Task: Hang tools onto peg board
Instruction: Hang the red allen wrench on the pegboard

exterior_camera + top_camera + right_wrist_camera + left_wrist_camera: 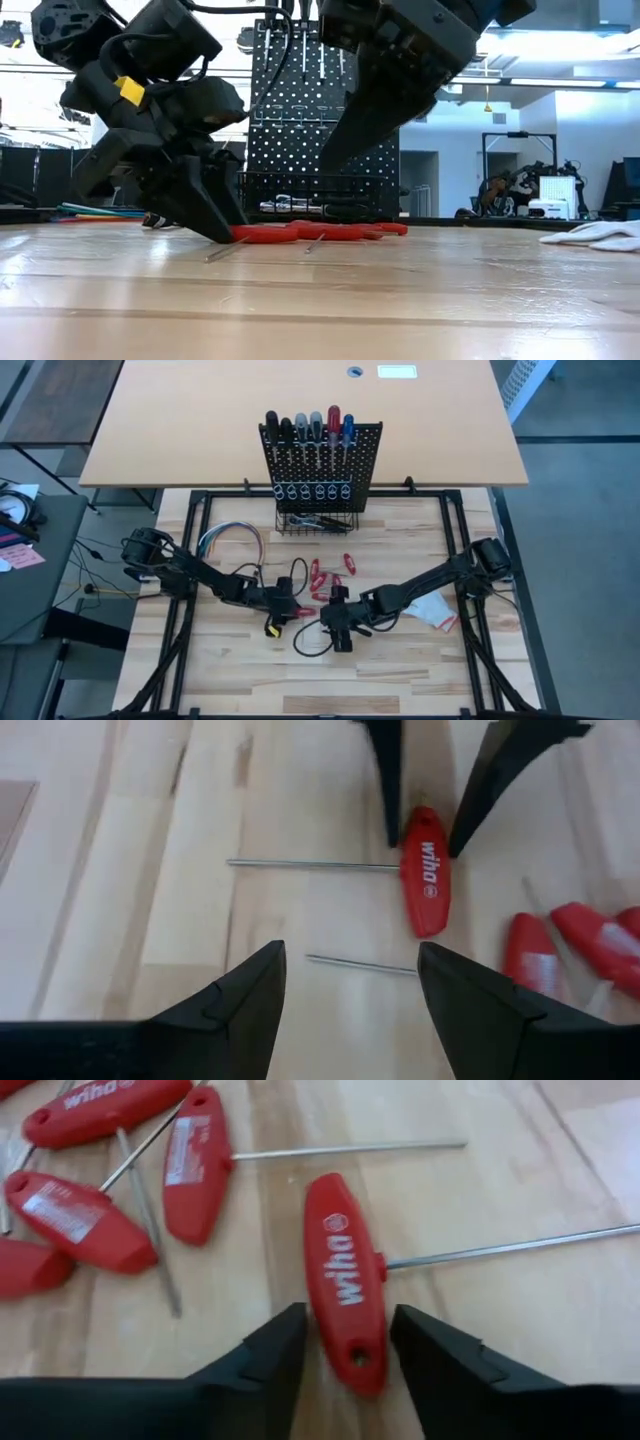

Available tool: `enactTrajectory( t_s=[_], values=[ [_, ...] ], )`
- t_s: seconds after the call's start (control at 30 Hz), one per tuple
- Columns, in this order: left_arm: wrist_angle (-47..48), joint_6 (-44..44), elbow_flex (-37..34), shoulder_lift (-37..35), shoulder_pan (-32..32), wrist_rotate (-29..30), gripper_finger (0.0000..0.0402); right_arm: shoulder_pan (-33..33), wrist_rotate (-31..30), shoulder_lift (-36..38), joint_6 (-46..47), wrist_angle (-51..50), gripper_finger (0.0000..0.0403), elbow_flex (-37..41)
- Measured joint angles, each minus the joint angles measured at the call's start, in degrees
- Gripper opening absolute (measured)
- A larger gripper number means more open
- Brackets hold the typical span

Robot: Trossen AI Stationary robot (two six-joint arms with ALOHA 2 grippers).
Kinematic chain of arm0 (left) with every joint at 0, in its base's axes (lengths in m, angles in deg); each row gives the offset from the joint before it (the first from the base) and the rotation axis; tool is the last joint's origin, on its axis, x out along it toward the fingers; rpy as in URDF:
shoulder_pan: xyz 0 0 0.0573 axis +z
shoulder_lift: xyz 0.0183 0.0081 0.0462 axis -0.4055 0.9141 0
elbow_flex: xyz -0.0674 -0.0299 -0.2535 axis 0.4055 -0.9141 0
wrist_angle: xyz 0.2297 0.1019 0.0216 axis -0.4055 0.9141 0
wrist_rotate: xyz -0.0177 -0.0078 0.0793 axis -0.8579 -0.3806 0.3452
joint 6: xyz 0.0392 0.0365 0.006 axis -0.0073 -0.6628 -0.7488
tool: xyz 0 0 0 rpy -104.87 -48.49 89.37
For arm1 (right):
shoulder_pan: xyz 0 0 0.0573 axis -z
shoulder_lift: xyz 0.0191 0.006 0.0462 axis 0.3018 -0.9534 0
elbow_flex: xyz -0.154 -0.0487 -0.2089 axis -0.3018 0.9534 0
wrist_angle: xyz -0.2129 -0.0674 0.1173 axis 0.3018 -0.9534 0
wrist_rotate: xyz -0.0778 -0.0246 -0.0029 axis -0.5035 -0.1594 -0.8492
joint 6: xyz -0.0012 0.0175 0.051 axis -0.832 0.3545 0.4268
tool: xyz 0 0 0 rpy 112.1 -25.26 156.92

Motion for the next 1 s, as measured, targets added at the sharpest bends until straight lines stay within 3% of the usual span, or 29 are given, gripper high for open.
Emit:
enactTrajectory(
  t_s=[0.2,0.37,0.47,0.6,0.87,1.0],
  values=[
    [-4.72,0.45,0.13,3.96,-0.17,-0.08,0.0090,-1.72,0.03,-0.61,1.88,0.61,0.0234,0.15],
    [-4.23,1.13,0.16,2.79,-1.06,2.54,0.0072,-2.41,-1.39,-0.84,4.60,7.29,0.0234,5.50],
    [-2.11,0.21,0.21,0.92,-3.11,8.01,0.0072,-1.21,-3.97,-0.53,9.40,9.14,0.0234,8.78],
    [4.22,-3.07,2.93,-0.67,-7.42,19.52,0.0071,2.01,-4.21,-0.17,16.20,11.89,0.0234,10.48],
    [9.85,-9.50,8.33,-0.34,-15.24,38.64,0.0067,7.43,5.78,-0.17,22.26,34.39,0.0234,15.55],
    [10.30,-11.16,9.78,-0.39,-17.70,42.99,0.0067,9.15,10.55,-0.19,24.08,39.86,0.0234,16.17]
  ],
)
